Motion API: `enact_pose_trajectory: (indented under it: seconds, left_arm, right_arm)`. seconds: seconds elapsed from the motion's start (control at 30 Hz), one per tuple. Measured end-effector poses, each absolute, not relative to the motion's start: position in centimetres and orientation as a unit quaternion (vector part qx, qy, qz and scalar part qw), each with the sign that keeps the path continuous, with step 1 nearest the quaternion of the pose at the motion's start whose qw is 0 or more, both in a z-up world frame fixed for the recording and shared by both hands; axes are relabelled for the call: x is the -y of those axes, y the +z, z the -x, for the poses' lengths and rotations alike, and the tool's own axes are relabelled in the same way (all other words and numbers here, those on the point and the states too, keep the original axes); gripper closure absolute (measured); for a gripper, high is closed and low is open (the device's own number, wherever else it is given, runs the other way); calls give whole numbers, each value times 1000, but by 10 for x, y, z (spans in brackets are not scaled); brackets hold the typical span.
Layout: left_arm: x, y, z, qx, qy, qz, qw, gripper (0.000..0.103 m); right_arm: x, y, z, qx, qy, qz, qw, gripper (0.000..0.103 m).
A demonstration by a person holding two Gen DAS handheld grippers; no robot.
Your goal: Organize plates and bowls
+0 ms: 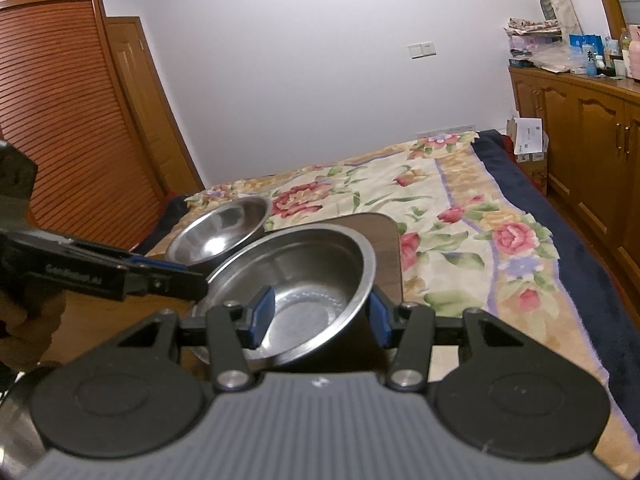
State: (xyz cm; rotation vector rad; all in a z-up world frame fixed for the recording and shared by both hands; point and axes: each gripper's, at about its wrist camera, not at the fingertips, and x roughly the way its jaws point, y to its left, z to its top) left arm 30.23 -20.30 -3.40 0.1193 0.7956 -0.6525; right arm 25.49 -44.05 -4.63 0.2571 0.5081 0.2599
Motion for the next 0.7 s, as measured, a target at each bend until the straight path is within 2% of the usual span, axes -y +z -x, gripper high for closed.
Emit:
enact_pose_trajectory:
  seconds: [0.37,0.53,0.6,0.7]
  left_arm:
    - [207,-40,-303,-400,-324,-49,856,70]
    - [205,-41,-303,-409,-328,-43,851,77]
    - [204,-40,-302,-408,-325,-46,852,77]
    - [201,-38,-300,-406,-323,-44,853,78]
  right_arm:
    - [437,-48,-257,-257,138,-136,947,52]
    - [434,-50,-257,-267,145,-136,943,59]
    - [433,-50,-257,-270,143,-133,943,66]
    - [431,-49,-257,-272,143,-131,943,70]
